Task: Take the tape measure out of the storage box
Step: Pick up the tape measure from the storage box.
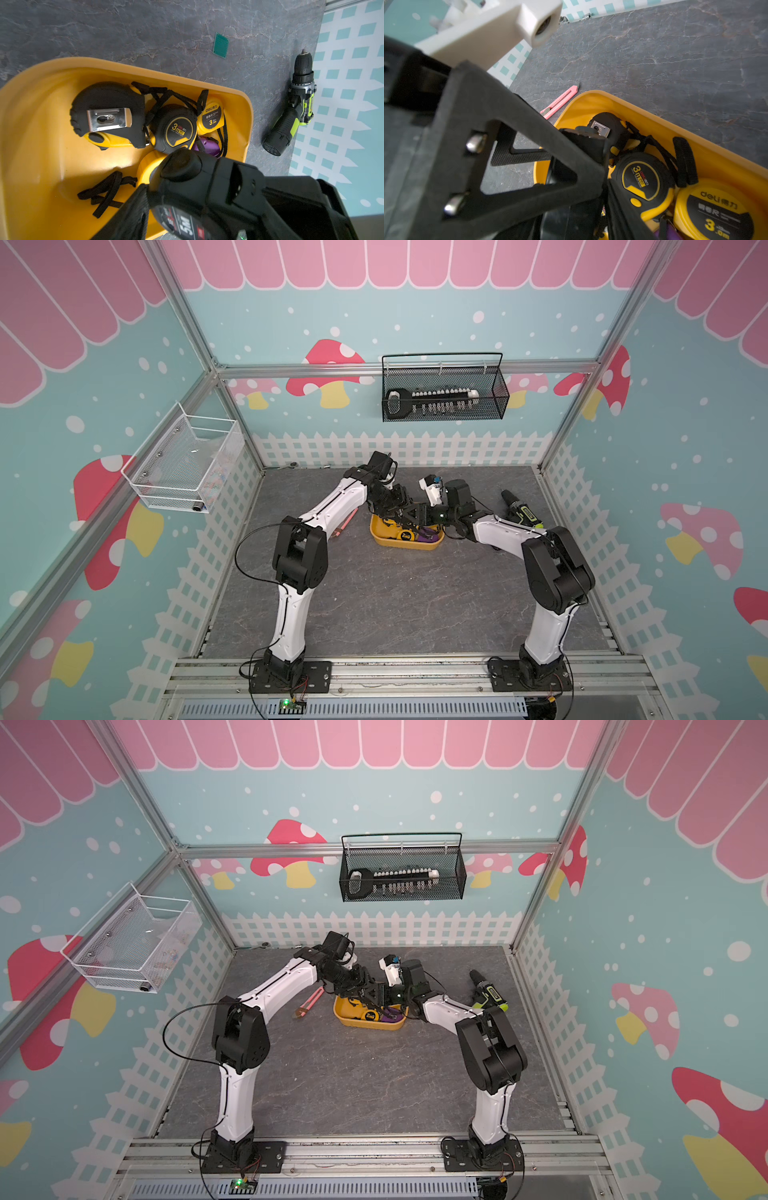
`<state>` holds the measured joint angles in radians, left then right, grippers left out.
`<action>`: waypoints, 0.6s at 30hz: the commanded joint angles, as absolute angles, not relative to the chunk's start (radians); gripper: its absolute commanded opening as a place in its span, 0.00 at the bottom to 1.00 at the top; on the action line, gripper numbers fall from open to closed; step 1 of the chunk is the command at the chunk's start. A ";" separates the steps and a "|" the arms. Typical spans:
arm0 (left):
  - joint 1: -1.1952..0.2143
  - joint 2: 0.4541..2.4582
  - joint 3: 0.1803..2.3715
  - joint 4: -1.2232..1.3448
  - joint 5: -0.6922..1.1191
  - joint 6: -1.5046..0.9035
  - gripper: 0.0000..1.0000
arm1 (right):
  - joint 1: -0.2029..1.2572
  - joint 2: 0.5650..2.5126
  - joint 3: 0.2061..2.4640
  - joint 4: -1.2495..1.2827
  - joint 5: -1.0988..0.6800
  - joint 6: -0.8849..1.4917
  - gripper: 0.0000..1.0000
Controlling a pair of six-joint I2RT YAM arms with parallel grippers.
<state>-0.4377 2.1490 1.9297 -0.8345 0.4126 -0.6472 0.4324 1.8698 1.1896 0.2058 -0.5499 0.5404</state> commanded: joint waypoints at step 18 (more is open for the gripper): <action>-0.442 2.003 1.979 -0.799 0.294 -0.509 0.99 | 0.350 1.827 1.094 0.308 -0.647 0.769 0.19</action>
<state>-0.4419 2.0666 1.9339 -0.8284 0.3683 -0.5888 0.3992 1.8702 1.1385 0.2329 -0.5930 0.6777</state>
